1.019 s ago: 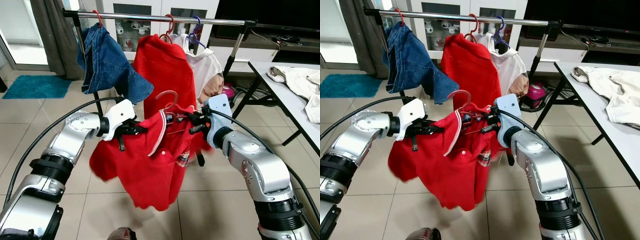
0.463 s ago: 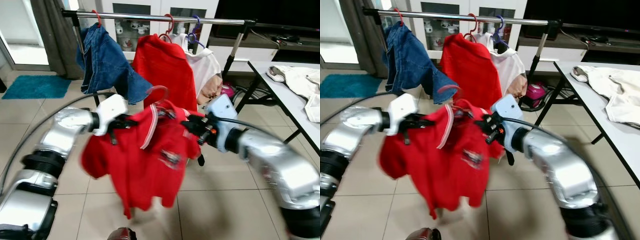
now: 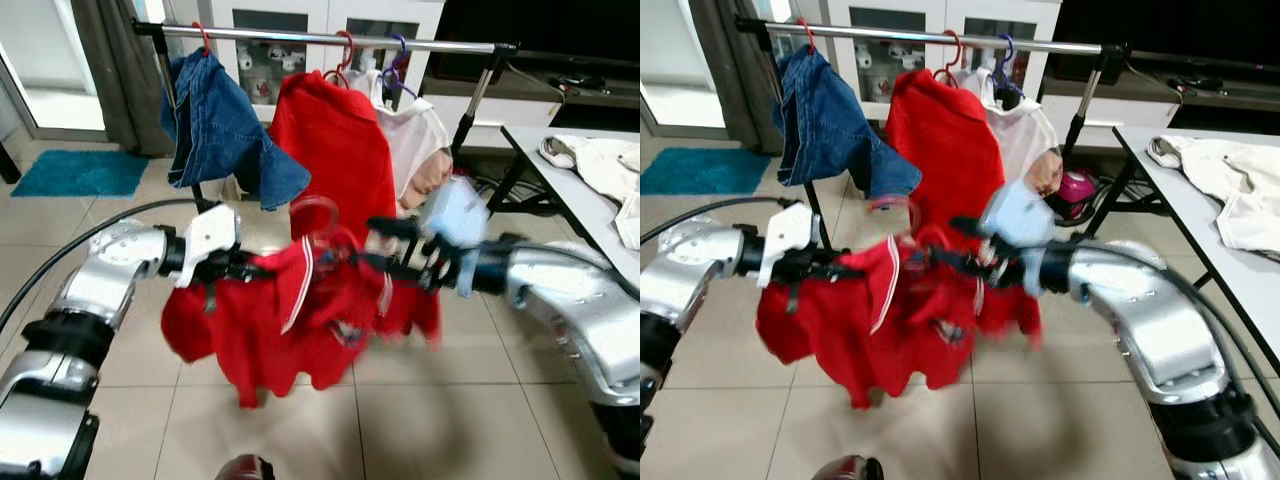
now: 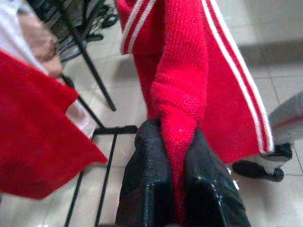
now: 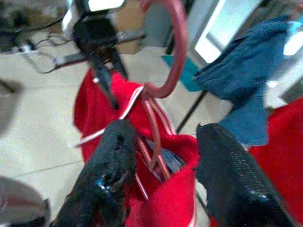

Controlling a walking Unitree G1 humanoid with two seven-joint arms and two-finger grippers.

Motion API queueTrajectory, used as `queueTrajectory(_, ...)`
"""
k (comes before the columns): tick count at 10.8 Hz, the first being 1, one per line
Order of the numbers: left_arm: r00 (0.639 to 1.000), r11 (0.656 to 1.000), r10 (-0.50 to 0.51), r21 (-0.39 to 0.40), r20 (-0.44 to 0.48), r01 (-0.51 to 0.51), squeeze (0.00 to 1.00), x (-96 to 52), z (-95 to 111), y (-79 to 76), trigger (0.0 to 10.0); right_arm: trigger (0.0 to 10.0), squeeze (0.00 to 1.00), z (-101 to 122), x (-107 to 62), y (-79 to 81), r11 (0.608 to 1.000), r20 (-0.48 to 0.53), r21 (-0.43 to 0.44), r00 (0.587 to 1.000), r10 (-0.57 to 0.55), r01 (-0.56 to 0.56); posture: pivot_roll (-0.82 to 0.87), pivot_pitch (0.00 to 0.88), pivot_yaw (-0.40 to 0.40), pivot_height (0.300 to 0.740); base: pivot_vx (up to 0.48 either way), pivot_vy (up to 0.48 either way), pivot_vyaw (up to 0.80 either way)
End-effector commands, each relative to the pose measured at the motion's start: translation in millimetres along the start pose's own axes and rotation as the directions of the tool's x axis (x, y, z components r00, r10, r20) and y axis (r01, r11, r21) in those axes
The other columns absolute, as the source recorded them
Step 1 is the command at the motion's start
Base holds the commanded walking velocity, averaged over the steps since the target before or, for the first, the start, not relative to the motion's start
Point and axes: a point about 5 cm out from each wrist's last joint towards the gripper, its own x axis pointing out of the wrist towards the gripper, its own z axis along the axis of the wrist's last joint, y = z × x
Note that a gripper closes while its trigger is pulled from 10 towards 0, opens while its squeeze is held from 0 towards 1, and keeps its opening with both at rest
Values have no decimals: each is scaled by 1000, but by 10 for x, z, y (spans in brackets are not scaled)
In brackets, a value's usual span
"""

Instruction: Hang hanger

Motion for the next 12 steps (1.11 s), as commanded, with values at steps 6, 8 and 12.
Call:
queueTrajectory(6,992,986,-73,159,107,55,0,11,325,-17,0,0,0,-80,162,84,991,-28,-22,991,129,-130,-76,0,-33,740,0,0,0)
queueTrajectory(8,992,989,-44,147,115,26,0,-23,323,16,0,0,0,-70,162,127,986,-9,-9,986,167,-167,-75,0,-33,740,0,0,0)
queueTrajectory(12,990,987,65,138,121,-82,0,-86,305,118,0,0,0,-82,194,232,978,20,23,978,206,-207,-74,0,-36,740,0,0,0)
